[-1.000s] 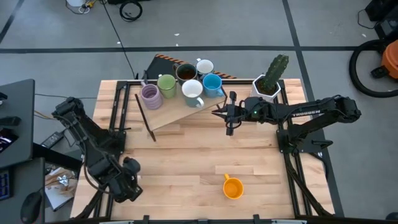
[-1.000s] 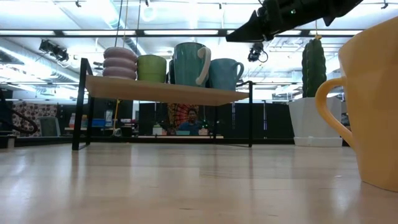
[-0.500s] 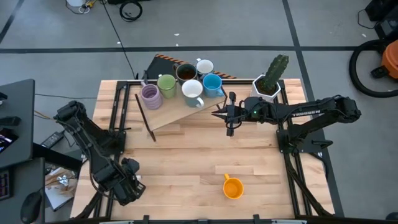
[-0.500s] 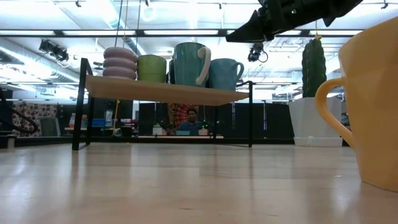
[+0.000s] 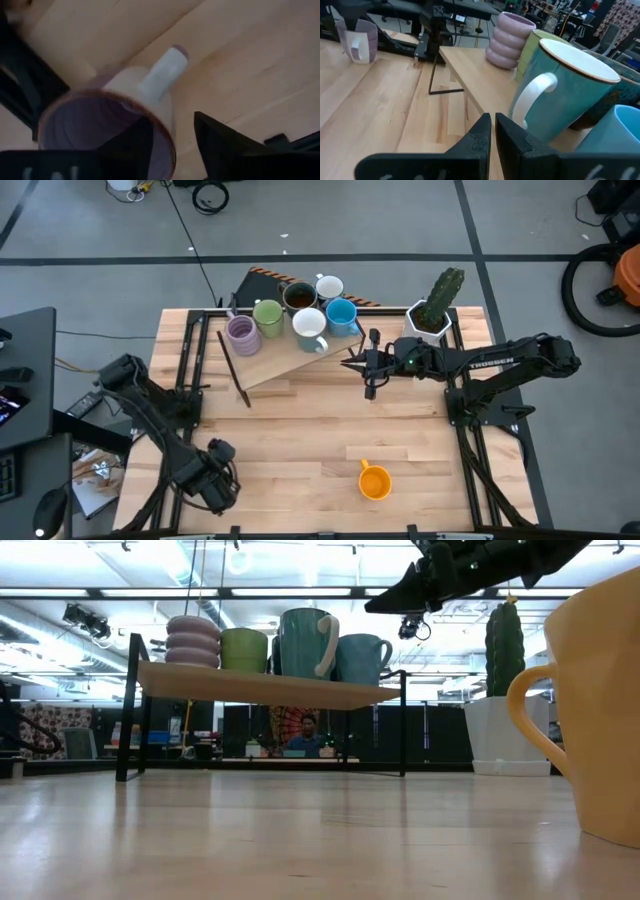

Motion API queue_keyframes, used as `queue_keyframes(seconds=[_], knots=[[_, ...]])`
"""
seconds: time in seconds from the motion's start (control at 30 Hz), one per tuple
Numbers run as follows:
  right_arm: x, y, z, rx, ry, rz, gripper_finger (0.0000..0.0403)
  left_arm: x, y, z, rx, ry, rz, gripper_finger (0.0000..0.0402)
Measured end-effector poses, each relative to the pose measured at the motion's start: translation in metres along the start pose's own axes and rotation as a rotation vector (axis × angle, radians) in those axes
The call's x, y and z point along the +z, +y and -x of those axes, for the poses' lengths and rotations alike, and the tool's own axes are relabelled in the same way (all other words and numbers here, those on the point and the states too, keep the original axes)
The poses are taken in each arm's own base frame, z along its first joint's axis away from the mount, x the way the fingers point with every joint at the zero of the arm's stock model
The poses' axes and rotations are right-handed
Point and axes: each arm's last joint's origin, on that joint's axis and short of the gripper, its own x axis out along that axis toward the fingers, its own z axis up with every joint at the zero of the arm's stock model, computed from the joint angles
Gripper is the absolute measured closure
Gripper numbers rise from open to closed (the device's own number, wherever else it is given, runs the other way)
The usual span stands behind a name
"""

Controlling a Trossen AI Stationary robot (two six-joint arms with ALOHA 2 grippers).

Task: Place coffee mugs
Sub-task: Put the stripe purple mug on the shelf

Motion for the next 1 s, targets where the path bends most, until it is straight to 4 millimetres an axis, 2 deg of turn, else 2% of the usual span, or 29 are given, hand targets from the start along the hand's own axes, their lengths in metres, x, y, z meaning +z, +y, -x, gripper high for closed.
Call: queue_keyframes(seconds=[0.3, 0.4, 0.5, 0.8, 1.0], knots=[[-0.002, 0.001, 0.000, -0.002, 0.002, -0.002, 0.0372, 0.022, -0.006, 0.003, -0.018, -0.016, -0.249, 0.0381], [-0.002, 0.001, 0.000, -0.002, 0.002, -0.002, 0.0372, 0.028, -0.010, 0.009, -0.043, -0.037, -0.325, 0.0382], [-0.002, 0.001, 0.000, -0.002, 0.002, -0.004, 0.0372, 0.037, -0.017, 0.023, -0.076, -0.072, -0.409, 0.0377], [-0.005, 0.002, 0.000, 0.006, 0.029, -0.092, 0.0372, 0.086, -0.026, 0.086, -0.101, -0.266, -0.658, 0.0380], [-0.005, 0.003, 0.000, 0.028, 0.030, -0.109, 0.0372, 0.115, -0.023, 0.102, -0.048, -0.339, -0.971, 0.0380]])
